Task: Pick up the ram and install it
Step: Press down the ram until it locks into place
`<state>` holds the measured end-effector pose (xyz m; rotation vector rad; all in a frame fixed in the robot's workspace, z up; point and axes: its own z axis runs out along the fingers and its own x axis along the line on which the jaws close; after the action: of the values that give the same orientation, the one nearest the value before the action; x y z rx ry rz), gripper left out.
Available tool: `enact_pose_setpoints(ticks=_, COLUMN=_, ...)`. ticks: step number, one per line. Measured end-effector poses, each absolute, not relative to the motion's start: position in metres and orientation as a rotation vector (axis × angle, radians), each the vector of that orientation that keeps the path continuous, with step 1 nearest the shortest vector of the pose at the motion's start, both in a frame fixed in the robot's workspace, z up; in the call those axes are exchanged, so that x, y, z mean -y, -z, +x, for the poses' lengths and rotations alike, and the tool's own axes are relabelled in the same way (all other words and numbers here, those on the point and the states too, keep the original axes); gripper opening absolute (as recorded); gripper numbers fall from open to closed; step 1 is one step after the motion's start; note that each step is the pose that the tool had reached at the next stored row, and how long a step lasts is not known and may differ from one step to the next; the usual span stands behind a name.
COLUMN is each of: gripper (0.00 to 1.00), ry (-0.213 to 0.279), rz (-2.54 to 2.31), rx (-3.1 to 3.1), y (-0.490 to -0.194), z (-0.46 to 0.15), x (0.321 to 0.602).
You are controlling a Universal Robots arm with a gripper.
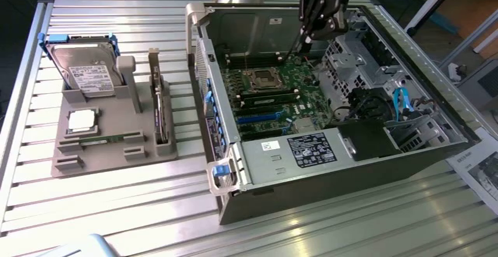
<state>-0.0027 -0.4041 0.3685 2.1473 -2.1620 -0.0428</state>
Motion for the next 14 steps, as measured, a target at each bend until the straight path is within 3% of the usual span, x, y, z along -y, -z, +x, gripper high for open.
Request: enact_pose_setpoints(ticks=14, gripper=0.1, ry=0.043, rz=2.147, rx=2.162, y=-0.3723, z=-0.0027, x=0.4041)
